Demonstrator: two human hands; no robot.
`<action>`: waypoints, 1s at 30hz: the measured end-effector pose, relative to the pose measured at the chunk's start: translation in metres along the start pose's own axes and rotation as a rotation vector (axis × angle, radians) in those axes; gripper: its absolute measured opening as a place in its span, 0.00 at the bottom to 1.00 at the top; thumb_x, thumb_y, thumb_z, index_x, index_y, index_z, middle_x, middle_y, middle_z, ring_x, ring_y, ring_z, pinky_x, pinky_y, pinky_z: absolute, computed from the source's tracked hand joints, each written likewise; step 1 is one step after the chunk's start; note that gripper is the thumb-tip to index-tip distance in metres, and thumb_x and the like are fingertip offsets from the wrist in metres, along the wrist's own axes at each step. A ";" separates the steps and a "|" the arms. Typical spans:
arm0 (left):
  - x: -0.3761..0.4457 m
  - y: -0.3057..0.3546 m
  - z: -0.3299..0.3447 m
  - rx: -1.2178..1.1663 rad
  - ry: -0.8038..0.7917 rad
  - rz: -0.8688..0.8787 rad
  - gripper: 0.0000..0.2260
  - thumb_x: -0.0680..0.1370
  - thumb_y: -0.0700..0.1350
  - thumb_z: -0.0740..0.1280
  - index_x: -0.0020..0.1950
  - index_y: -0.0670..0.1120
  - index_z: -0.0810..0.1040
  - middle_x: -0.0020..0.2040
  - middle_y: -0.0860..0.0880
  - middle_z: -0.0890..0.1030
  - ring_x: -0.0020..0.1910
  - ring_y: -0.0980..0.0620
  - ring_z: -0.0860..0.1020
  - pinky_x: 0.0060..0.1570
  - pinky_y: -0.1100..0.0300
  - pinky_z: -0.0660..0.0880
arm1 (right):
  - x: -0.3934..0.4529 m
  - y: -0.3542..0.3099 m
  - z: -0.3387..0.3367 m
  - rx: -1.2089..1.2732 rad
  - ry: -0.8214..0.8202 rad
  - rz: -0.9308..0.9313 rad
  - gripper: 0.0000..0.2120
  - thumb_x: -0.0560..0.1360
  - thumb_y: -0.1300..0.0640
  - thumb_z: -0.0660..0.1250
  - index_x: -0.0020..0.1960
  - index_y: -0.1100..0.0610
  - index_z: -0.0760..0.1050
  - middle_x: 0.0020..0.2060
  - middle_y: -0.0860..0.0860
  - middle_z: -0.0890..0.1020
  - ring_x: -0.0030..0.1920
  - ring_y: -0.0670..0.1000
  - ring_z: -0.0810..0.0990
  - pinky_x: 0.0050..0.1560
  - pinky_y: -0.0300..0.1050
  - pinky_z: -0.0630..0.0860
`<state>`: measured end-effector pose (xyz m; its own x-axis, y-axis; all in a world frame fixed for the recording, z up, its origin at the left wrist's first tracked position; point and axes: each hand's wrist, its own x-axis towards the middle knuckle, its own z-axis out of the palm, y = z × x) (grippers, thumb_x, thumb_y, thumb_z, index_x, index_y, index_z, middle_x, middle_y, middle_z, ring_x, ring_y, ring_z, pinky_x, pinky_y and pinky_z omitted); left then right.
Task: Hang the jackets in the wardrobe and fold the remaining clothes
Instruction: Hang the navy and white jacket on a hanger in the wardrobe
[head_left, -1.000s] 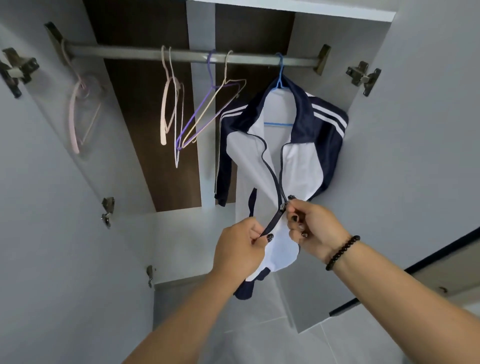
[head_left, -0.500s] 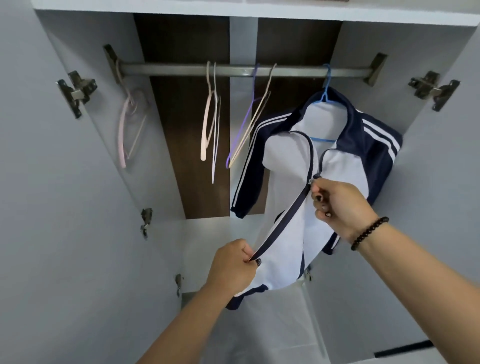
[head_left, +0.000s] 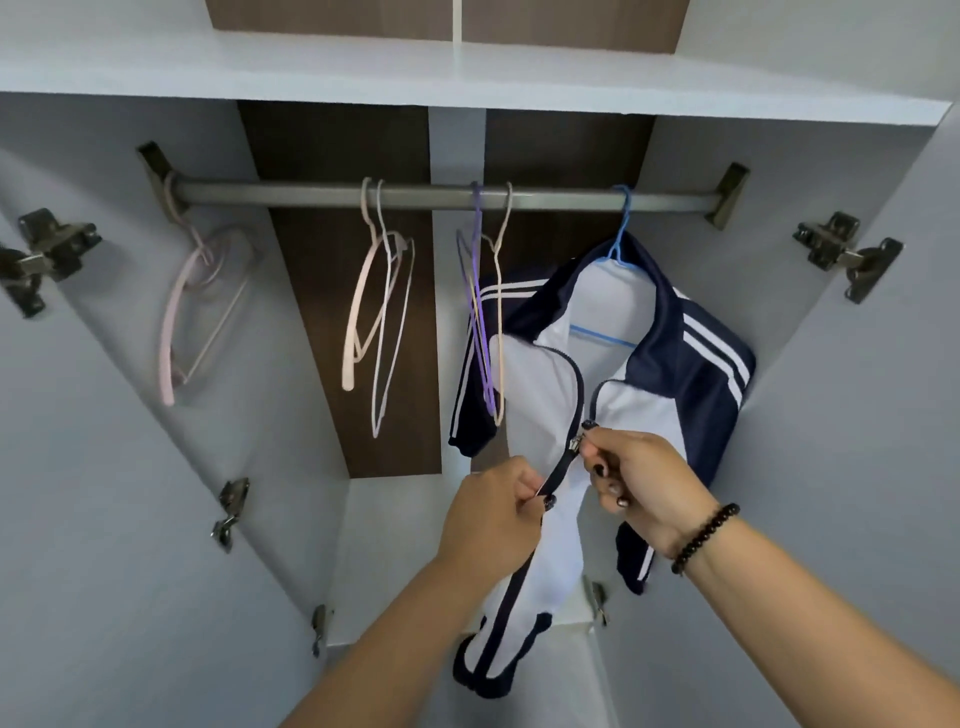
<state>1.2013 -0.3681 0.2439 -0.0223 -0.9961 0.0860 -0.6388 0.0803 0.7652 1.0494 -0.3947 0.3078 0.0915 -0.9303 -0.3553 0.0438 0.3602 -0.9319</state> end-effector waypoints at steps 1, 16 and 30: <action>0.006 -0.001 0.004 0.027 -0.005 -0.025 0.10 0.75 0.40 0.66 0.41 0.55 0.72 0.36 0.60 0.77 0.39 0.61 0.78 0.41 0.70 0.75 | 0.009 -0.003 -0.007 0.016 0.010 0.021 0.14 0.75 0.64 0.61 0.30 0.58 0.70 0.25 0.50 0.67 0.23 0.46 0.59 0.21 0.36 0.55; 0.071 0.028 0.056 -0.117 0.149 -0.074 0.10 0.74 0.48 0.72 0.52 0.50 0.77 0.46 0.56 0.81 0.45 0.61 0.79 0.47 0.65 0.76 | 0.079 -0.029 -0.050 -0.064 -0.040 -0.018 0.17 0.75 0.62 0.62 0.28 0.57 0.72 0.24 0.50 0.68 0.23 0.46 0.61 0.22 0.37 0.58; 0.103 0.020 0.074 0.211 0.091 -0.152 0.14 0.77 0.46 0.67 0.36 0.53 0.64 0.40 0.49 0.78 0.40 0.50 0.77 0.40 0.55 0.77 | 0.104 -0.055 -0.074 0.060 0.062 -0.044 0.14 0.77 0.63 0.62 0.32 0.59 0.75 0.23 0.49 0.69 0.22 0.45 0.61 0.21 0.35 0.57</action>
<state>1.1295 -0.4716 0.2205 0.1497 -0.9877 0.0446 -0.7761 -0.0894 0.6243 0.9826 -0.5163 0.3168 0.0260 -0.9472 -0.3196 0.1060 0.3205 -0.9413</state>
